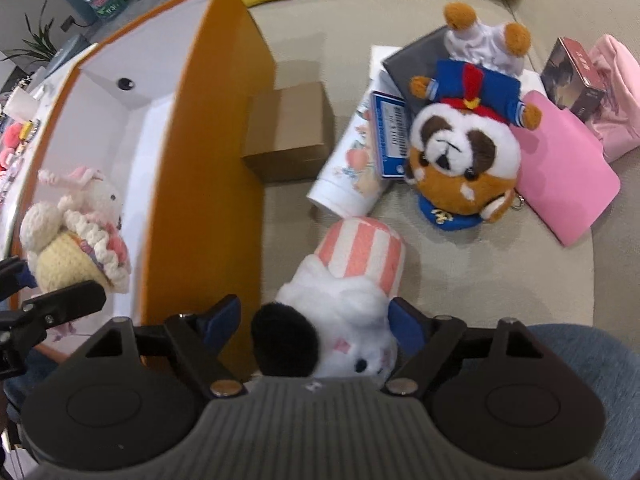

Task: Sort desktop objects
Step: 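Carry the crocheted bunny with the left gripper into the white box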

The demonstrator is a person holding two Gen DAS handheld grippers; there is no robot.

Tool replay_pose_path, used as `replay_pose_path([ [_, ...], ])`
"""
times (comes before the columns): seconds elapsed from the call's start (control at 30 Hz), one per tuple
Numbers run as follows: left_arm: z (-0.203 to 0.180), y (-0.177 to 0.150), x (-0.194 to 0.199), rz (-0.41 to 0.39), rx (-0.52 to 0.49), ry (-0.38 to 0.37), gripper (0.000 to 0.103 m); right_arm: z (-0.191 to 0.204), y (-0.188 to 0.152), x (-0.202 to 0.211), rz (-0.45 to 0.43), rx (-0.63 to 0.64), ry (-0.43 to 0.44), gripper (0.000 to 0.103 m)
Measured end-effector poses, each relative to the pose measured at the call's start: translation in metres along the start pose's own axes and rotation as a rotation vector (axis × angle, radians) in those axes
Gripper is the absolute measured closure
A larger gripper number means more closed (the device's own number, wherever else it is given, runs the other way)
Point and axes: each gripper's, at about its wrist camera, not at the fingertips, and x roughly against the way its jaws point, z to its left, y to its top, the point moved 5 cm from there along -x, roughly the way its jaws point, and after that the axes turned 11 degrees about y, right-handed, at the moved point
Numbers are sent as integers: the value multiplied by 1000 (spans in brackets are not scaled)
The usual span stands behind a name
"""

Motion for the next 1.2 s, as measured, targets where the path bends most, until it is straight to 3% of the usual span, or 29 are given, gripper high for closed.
replay_pose_path([
  [0.03,0,1,-2,7,1,0,28,0,0,1,0,6,-3,22],
  [0.07,1,1,-5,19,2,-1,27,-1,-1,3,-2,16,-39,39],
  [0.2,6,-1,-13,77,13,10,25,-6,-5,10,-17,36,-33,45],
  [0.5,25,-15,-9,112,42,97,23,1,-2,41,-113,48,-2,46],
  [0.73,23,-19,5,103,-1,120,22,19,8,75,-209,101,1,46],
  [1.03,17,-10,24,74,-55,126,22,19,6,70,-194,102,25,46],
  [1.2,14,11,27,58,-62,108,22,24,6,73,-191,119,45,46],
])
